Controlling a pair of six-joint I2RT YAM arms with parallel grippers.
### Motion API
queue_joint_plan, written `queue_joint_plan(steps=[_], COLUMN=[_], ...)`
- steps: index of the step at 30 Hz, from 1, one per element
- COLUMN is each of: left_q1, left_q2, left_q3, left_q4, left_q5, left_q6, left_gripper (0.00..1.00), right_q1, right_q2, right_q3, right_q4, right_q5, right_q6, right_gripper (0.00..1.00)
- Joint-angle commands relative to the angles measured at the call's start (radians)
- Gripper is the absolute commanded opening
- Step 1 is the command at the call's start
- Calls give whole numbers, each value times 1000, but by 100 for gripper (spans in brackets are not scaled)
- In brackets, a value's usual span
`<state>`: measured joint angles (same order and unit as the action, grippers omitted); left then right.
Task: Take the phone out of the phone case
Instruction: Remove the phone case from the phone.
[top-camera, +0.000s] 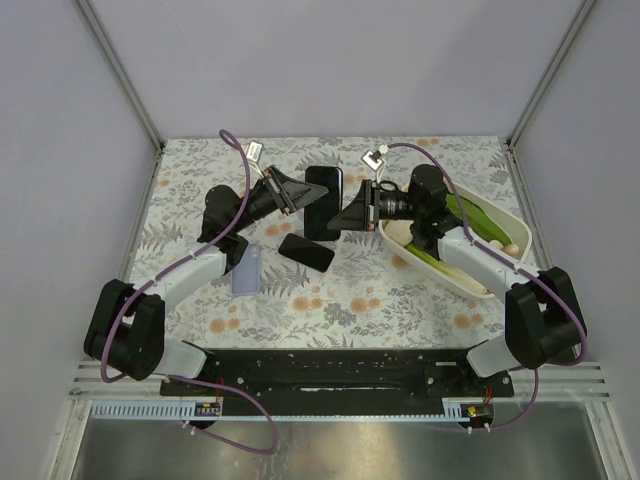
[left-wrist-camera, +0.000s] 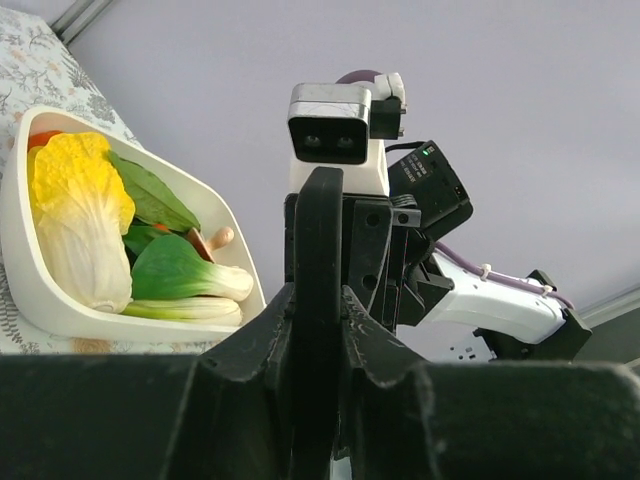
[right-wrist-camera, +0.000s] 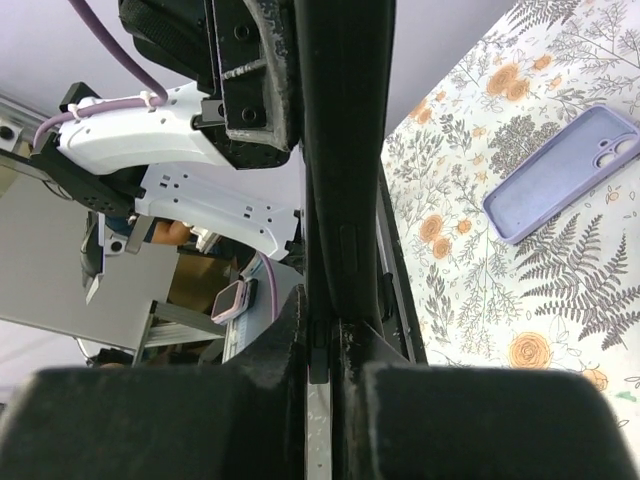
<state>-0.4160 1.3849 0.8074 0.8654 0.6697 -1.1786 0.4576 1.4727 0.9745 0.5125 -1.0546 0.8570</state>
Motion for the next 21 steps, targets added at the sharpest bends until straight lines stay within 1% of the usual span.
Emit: queue_joint_plan(steps=[1,3,6,10,11,13,15,18,21], left_q1=[-64,-63,-55,-32,-24,-3,11,13,13], left_q2=[-29,-37,-43,-50,-52,-61,-79,-107,-122], left_q3=[4,15,39,49,49,50,53,64,43], left_q4=[63,44,-9,-45,-48,-40,-43,-146,-219], left_q5=[143,163,188,206,217,258,321,413,432], left_q6=[-23,6,56,111,122,158,238,388,496], left_gripper=[27,37,50,64,72,82,94,98,99], right_q1=[-23,-22,-23,-23,-25,-31,-40,-56,-68], right_q2=[2,-14,-38,-69,-77,-86,-94,-92,-84], right_q3=[85,96,107,112,113,122,130,148,159], right_q4=[57,-8,-93,-172,-183,-204,-219,-216,-163], right_q5=[104,87,59,47,51,67,85,84,71], right_q6=[-99,-163,-239,-309,-312,-309,-299,-256,-181], right_gripper=[0,0,0,0,0,0,0,0,0])
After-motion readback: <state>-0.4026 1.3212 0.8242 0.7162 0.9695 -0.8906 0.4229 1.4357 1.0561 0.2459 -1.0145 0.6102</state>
